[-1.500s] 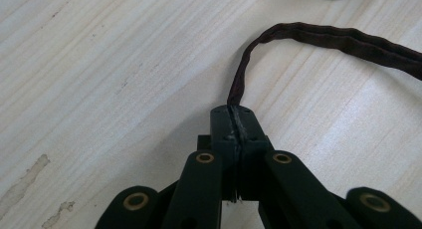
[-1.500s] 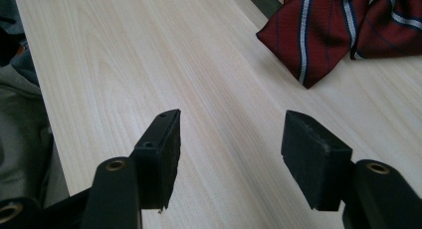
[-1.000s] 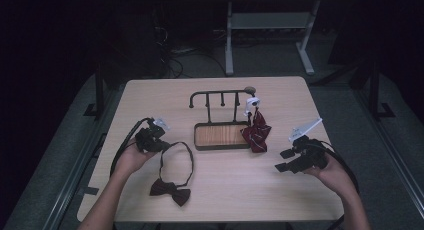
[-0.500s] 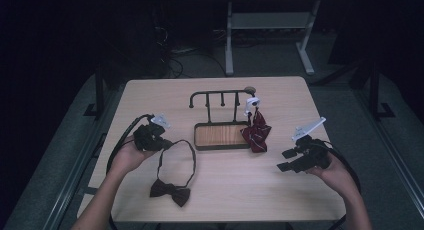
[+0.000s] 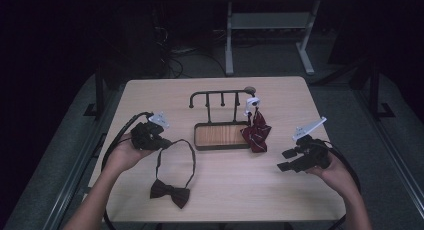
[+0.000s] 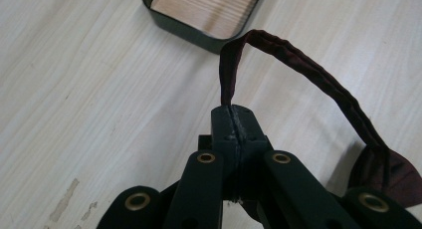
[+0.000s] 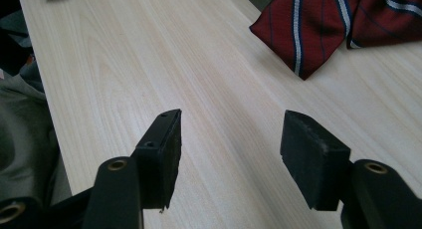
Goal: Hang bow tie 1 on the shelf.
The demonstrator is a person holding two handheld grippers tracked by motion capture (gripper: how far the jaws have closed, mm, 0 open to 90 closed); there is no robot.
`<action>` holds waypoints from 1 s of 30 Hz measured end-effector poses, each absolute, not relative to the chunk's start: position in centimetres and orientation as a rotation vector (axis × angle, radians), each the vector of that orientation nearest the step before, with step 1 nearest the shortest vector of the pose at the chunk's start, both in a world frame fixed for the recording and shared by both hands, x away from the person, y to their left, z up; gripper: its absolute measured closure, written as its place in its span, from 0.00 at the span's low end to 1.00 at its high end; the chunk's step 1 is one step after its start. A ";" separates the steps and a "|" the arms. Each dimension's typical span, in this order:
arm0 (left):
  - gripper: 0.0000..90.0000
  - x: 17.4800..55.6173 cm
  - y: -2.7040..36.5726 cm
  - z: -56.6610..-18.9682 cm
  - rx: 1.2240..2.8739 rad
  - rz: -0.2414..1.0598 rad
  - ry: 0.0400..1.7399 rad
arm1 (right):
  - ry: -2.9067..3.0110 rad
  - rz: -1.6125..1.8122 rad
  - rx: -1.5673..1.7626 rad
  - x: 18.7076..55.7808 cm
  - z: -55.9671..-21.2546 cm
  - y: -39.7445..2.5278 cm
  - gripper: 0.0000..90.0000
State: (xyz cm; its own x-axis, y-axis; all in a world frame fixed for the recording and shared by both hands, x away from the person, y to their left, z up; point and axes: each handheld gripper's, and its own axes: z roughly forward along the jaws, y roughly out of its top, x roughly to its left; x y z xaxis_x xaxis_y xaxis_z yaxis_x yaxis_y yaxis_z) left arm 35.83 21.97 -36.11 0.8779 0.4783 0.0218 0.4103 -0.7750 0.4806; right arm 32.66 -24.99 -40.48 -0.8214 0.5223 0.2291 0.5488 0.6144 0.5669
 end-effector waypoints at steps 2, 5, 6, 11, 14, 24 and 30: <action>1.00 35.8 21.7 -35.9 2.584 0.195 0.630 | -2.785 -0.996 -0.921 32.6 -40.5 -25.0 0.47; 1.00 35.7 21.4 -35.6 2.582 0.186 0.615 | -2.791 -0.997 -0.919 32.6 -40.4 -24.9 0.48; 1.00 35.7 21.4 -35.4 2.594 0.183 0.603 | -2.790 -0.999 -0.921 32.6 -40.4 -24.9 0.48; 1.00 35.4 21.3 -34.8 2.591 0.181 0.582 | -2.791 -0.995 -0.926 32.7 -40.4 -24.8 0.48; 1.00 35.2 21.3 -34.6 2.595 0.185 0.572 | -2.797 -0.990 -0.920 32.7 -40.4 -24.7 0.48; 1.00 34.8 21.4 -32.7 2.595 0.188 0.537 | -2.801 -0.999 -0.937 32.4 -40.2 -25.1 0.48; 1.00 34.5 21.1 -31.9 2.597 0.187 0.516 | -2.803 -0.991 -0.921 32.6 -40.4 -24.8 0.48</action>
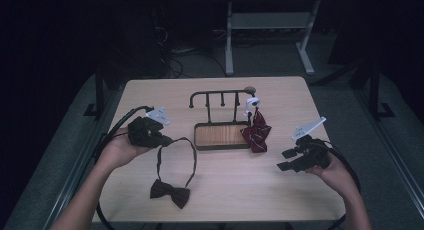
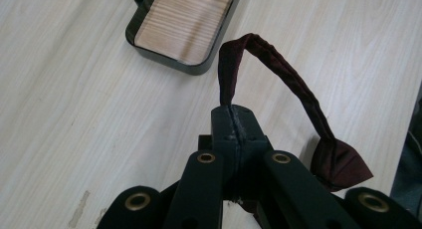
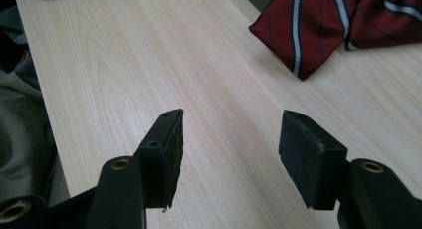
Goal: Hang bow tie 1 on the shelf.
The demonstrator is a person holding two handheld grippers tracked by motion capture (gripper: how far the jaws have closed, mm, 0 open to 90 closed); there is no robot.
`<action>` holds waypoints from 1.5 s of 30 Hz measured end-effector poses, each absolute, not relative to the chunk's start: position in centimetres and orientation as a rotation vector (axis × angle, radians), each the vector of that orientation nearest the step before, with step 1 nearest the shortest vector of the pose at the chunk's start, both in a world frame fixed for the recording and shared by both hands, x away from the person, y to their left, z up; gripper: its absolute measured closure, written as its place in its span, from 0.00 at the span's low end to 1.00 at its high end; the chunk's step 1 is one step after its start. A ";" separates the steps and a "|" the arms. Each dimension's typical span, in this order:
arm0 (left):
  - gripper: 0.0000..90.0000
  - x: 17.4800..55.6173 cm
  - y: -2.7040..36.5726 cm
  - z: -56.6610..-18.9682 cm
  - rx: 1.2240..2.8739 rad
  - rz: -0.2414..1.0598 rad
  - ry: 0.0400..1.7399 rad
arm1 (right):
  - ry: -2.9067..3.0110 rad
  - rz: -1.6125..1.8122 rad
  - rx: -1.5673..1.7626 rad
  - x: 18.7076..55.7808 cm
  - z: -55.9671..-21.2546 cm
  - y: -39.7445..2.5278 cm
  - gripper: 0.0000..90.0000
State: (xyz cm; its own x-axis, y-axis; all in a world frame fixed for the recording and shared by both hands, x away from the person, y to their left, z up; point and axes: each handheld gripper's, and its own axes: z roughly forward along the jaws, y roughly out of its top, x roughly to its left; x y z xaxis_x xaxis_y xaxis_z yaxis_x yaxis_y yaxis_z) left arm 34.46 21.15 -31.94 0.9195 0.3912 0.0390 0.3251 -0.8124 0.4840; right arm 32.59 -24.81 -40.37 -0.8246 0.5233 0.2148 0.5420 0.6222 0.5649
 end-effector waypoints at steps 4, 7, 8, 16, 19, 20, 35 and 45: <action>1.00 34.4 21.0 -31.7 2.604 0.181 0.509 | -2.808 -0.985 -0.902 32.6 -40.5 -24.6 0.47; 1.00 34.4 20.9 -31.4 2.596 0.176 0.511 | -2.809 -0.990 -0.902 32.5 -40.3 -24.6 0.47; 1.00 34.4 20.9 -31.2 2.606 0.177 0.498 | -2.806 -0.991 -0.903 32.5 -40.3 -24.6 0.47; 1.00 34.3 20.9 -30.3 2.590 0.182 0.492 | -2.806 -1.000 -0.913 32.4 -40.2 -24.8 0.47; 1.00 34.3 20.9 -30.1 2.597 0.184 0.484 | -2.806 -0.998 -0.911 32.4 -40.2 -24.8 0.47; 1.00 34.2 20.8 -30.1 2.594 0.184 0.487 | -2.805 -0.998 -0.911 32.4 -40.2 -24.8 0.47; 1.00 34.1 20.6 -29.1 2.597 0.197 0.456 | -2.815 -1.007 -0.908 32.3 -40.0 -25.0 0.47; 1.00 34.1 20.2 -28.0 2.592 0.214 0.447 | -2.815 -1.008 -0.910 32.3 -40.0 -25.1 0.47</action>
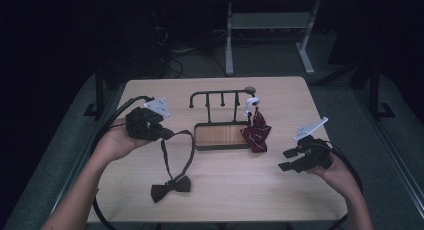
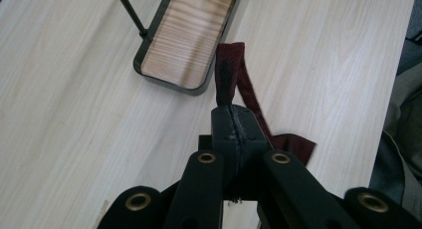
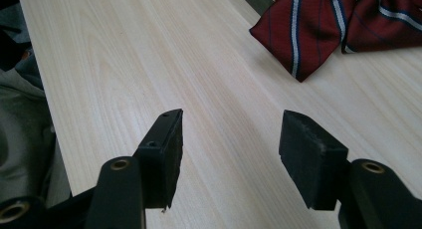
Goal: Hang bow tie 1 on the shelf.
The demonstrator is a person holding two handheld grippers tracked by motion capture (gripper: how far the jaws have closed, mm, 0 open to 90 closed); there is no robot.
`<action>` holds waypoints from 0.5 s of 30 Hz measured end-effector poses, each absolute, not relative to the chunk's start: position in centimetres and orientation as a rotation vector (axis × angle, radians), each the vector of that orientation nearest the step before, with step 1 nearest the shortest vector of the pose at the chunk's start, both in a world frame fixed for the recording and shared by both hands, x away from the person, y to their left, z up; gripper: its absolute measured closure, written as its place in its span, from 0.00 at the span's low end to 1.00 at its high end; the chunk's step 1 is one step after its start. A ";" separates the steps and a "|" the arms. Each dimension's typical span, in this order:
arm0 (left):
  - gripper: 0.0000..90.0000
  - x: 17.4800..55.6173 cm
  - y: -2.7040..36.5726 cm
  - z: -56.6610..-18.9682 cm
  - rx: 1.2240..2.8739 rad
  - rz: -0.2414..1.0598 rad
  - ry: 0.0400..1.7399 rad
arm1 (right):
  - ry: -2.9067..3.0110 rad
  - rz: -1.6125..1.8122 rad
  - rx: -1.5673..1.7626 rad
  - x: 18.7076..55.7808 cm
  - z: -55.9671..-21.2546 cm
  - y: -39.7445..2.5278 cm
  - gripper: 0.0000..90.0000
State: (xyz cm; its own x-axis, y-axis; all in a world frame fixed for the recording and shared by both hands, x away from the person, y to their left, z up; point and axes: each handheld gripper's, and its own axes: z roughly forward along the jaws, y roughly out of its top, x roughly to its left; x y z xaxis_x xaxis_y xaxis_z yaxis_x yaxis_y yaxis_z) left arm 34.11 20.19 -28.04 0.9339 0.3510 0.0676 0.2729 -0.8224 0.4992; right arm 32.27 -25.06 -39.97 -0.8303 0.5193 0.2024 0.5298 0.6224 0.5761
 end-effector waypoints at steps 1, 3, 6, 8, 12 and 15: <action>1.00 34.1 20.1 -27.9 2.592 0.218 0.443 | -2.816 -1.009 -0.911 32.3 -40.0 -25.1 0.47; 1.00 34.1 20.1 -27.8 2.589 0.225 0.439 | -2.812 -1.010 -0.911 32.2 -39.9 -25.1 0.47; 1.00 34.1 19.8 -27.4 2.594 0.236 0.434 | -2.813 -1.011 -0.914 32.2 -39.9 -25.2 0.47; 1.00 34.1 19.7 -27.2 2.596 0.241 0.437 | -2.813 -1.008 -0.915 32.2 -39.9 -25.1 0.47; 1.00 34.4 19.4 -26.8 2.599 0.251 0.427 | -2.814 -1.010 -0.914 32.2 -39.9 -25.2 0.47; 1.00 34.5 19.2 -26.6 2.603 0.255 0.429 | -2.816 -1.011 -0.911 32.2 -39.9 -25.2 0.47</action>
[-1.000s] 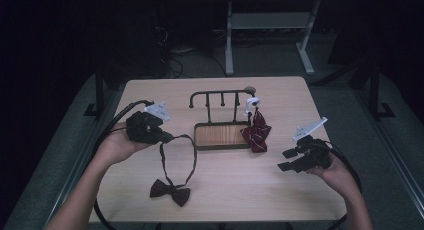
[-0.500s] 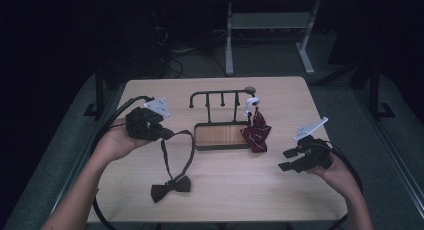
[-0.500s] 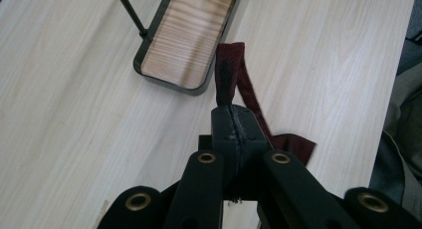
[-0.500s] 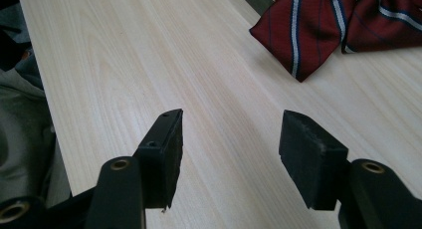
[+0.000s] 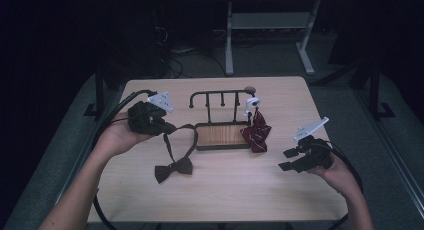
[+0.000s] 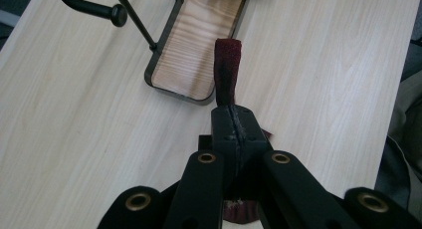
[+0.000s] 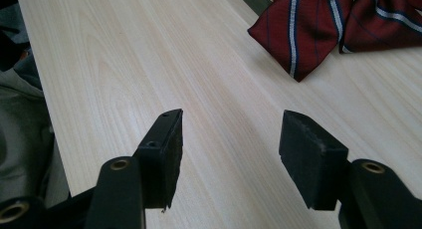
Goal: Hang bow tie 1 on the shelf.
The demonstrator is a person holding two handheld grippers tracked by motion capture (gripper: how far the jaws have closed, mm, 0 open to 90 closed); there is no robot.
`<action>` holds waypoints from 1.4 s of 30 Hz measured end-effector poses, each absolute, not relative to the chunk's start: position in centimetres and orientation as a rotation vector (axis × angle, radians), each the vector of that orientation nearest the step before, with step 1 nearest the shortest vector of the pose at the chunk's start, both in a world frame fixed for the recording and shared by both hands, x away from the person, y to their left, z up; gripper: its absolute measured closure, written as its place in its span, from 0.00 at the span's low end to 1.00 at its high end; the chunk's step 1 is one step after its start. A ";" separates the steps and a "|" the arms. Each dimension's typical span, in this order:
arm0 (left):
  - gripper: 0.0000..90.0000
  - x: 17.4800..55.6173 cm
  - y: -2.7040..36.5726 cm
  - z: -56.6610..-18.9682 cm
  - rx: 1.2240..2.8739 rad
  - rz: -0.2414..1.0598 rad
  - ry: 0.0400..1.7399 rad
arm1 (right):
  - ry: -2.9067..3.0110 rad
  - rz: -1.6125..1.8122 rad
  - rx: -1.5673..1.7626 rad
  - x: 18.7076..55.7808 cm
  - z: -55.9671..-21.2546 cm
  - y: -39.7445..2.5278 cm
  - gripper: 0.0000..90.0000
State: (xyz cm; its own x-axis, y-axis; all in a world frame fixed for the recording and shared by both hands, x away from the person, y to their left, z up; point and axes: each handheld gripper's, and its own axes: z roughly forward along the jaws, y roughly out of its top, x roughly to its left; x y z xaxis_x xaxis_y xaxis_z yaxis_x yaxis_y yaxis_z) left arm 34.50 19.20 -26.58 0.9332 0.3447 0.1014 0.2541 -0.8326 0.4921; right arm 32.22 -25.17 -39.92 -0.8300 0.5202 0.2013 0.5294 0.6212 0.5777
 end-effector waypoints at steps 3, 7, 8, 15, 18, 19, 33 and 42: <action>1.00 34.7 19.1 -26.4 2.609 0.261 0.426 | -2.814 -1.010 -0.916 32.2 -39.9 -25.2 0.47; 1.00 35.0 19.0 -26.1 2.605 0.267 0.430 | -2.816 -1.011 -0.910 32.2 -39.9 -25.2 0.47; 1.00 35.0 19.0 -26.1 2.604 0.266 0.437 | -2.815 -1.011 -0.913 32.2 -39.9 -25.2 0.47; 1.00 35.4 18.9 -25.4 2.602 0.279 0.435 | -2.816 -1.010 -0.911 32.2 -39.9 -25.1 0.47; 1.00 35.5 18.7 -25.2 2.605 0.277 0.432 | -2.815 -1.015 -0.909 32.2 -39.9 -25.1 0.47; 1.00 35.6 18.7 -25.2 2.604 0.279 0.434 | -2.820 -1.013 -0.908 32.3 -39.9 -25.1 0.47; 1.00 36.6 18.4 -24.5 2.602 0.286 0.445 | -2.816 -1.027 -0.907 32.3 -39.8 -25.3 0.47; 1.00 37.1 18.3 -24.4 2.597 0.280 0.457 | -2.811 -1.027 -0.900 32.5 -39.9 -25.3 0.47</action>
State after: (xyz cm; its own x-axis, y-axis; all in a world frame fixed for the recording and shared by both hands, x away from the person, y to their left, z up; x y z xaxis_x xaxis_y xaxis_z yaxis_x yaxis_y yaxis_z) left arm 37.09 18.35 -24.36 0.9230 0.3676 0.1137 0.2683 -0.8266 0.4948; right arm 32.46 -25.29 -39.95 -0.8340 0.5124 0.2045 0.5236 0.6183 0.5861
